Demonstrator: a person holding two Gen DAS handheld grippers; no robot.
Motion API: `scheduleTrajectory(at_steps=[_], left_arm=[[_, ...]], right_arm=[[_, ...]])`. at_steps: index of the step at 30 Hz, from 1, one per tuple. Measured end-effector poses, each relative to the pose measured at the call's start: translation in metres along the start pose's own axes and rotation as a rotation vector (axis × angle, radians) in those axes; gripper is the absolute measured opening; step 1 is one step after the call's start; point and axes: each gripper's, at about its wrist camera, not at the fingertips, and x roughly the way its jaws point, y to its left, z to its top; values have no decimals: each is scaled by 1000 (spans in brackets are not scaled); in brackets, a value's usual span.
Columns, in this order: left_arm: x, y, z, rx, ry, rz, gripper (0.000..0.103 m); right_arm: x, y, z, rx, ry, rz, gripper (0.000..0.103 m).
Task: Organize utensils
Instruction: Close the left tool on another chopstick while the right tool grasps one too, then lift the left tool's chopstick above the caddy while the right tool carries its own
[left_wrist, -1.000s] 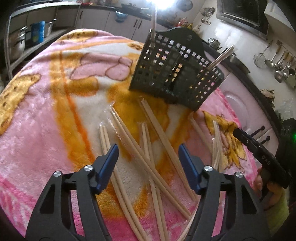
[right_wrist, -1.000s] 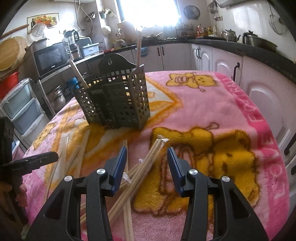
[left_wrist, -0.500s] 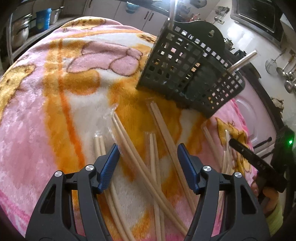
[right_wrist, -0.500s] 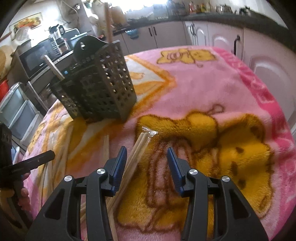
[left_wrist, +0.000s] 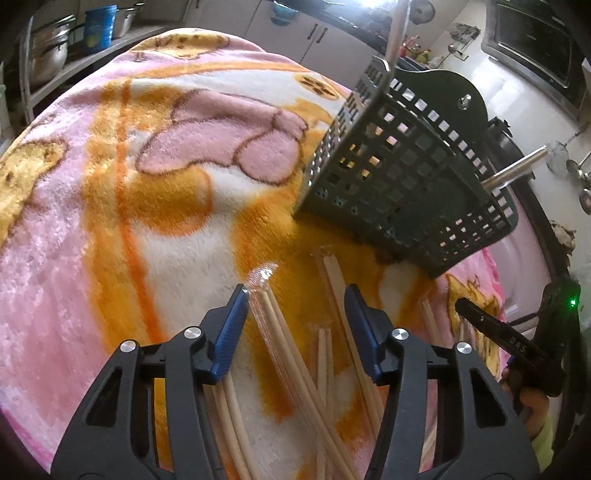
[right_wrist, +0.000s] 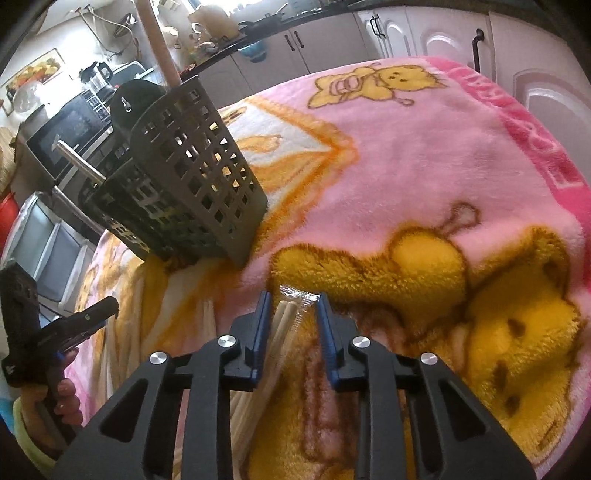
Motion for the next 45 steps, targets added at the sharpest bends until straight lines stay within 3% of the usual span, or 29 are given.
scheduleTrajectory(at_steps=[3,11,17,28,45], left_arm=[[2,2,3,-3,-3,16,39],[7,5,8,7,0,60,10],[-2,-4,9,38,-29,41,3],[-52,-41,23,135,-170,-49,2],[-116,-78,58,219,-346,-113,2]], right_arm=[[1,2,2,-8,1,8,14],[-5,3,5,-1,-13,28,12],[-24,2,8,-1,-46,37,12],[-73,16,16,-80,-138,34,11],[-135,81,35,-244,-332,76,6]])
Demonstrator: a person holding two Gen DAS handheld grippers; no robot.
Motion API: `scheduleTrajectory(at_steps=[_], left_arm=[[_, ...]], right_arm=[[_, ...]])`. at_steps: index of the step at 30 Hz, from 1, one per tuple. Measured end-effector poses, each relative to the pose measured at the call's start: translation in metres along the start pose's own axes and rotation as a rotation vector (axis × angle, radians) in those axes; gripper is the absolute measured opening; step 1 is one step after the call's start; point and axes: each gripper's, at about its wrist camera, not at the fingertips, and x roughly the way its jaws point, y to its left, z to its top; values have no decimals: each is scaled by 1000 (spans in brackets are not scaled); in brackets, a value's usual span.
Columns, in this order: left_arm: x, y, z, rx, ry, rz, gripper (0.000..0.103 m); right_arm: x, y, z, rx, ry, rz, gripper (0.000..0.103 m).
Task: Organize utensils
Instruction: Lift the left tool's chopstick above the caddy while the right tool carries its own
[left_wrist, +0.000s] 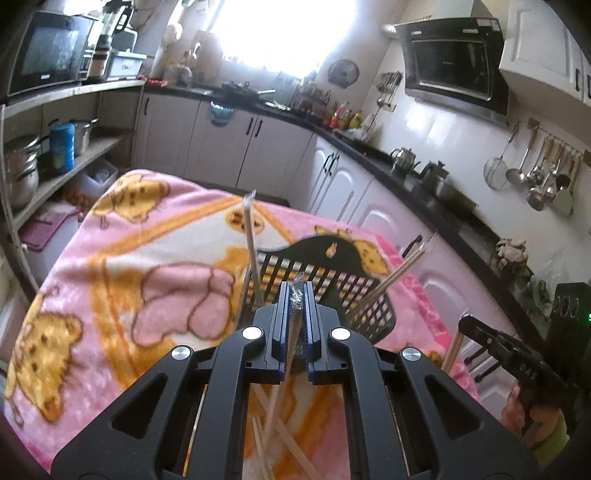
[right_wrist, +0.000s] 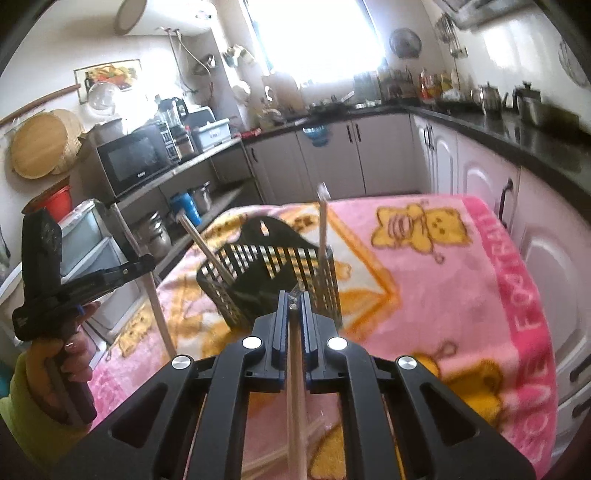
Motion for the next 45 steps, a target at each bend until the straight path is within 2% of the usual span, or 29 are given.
scheduleTrajectory(at_steps=[13,24,34,45], left_arm=[[-17,-22,53,58,-88,-40,2],[-22,-50,99,93,-168,-82,2],[-3,-61,117,99,-200,-102,2],[30,-60,119,82,-200,-125,2]], right_arm=[[-9,35,52,-55,-147,22,6],[-12,43,99,-85,-252,12,6],[-3,32,128,-68,-294,-19,6],[17,22,141,-76,-326,-52,6]])
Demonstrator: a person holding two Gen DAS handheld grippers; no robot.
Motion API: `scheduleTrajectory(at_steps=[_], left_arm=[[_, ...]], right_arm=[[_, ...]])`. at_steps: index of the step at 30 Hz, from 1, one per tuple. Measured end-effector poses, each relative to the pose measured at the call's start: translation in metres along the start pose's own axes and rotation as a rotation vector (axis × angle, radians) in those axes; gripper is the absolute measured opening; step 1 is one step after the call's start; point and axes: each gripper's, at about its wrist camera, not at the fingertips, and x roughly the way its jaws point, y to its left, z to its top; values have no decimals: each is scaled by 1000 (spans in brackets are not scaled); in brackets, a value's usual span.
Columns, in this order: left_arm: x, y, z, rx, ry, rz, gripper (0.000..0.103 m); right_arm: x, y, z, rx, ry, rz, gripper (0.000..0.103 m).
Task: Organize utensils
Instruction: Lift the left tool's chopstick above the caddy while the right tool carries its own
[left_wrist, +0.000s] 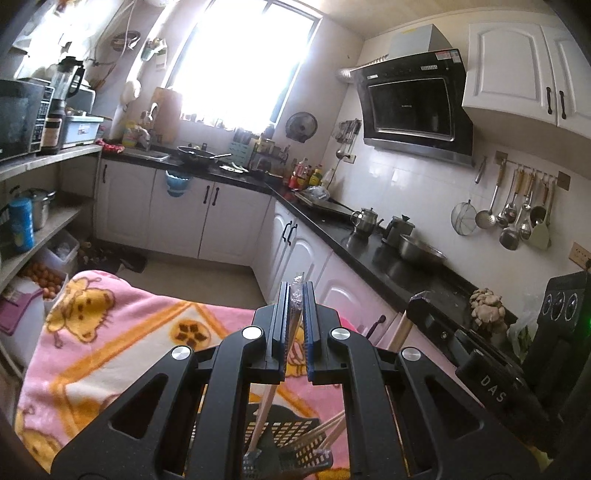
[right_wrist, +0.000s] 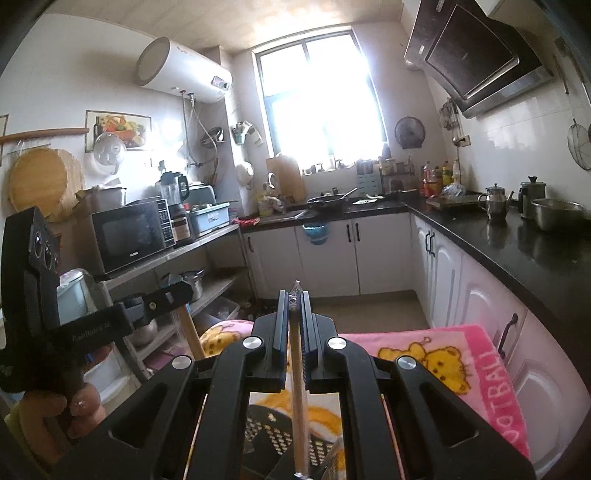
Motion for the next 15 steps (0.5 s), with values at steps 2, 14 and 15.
scheduleTrajectory(at_steps=[2,14,15], left_arm=[[5,1,-4,5,2,-12,2],[30,21,-44,10,58,-16,2],[32,23,-47,6,64,-14,2]], right_arm=[[5,-4,-4,11,-3,0,6],[29,-17,-47,51,51,-10,6],[30,-18,-52,55,57,-12,6]])
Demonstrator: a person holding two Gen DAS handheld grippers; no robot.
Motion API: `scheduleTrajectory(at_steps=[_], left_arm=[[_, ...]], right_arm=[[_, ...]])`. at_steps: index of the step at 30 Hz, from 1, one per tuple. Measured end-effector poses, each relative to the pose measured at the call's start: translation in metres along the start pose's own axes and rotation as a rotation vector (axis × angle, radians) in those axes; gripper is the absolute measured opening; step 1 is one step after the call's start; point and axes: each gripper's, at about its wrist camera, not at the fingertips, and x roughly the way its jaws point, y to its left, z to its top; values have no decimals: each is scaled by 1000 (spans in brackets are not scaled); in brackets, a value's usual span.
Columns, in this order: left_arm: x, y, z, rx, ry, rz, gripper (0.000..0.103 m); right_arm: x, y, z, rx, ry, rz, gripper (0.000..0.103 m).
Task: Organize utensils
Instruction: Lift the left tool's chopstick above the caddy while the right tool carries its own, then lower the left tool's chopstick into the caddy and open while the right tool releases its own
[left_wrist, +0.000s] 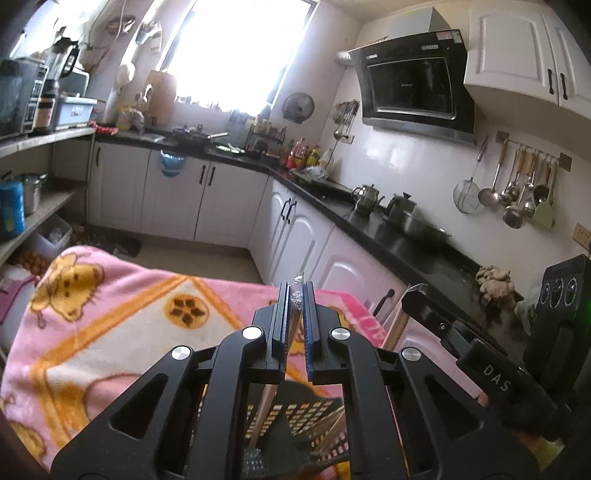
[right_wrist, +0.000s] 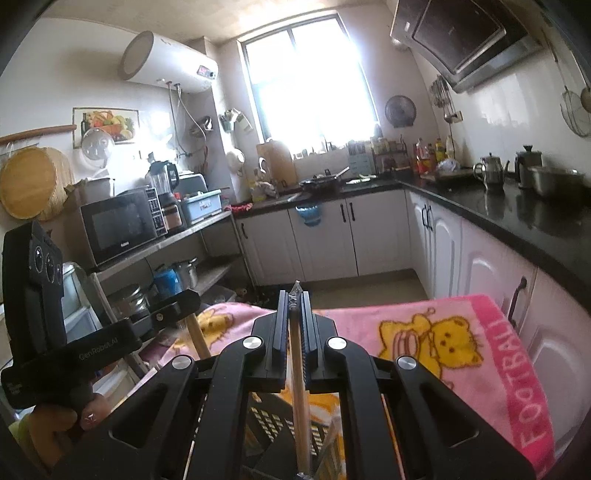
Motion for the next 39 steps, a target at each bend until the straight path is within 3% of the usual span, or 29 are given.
scheduleTrajectory(at_steps=[14,30,39], left_arm=[[12,12,-35,-20,69,8,2],[17,11,-44,-14,92,9,2],[16,15,-51,-30,105,19,15]], right_arm=[[1,2,-38,-24,47,-34,6],[-2,-9,-50,0,84,-60,8],[-10,-21,-54,20,86,-83,18]])
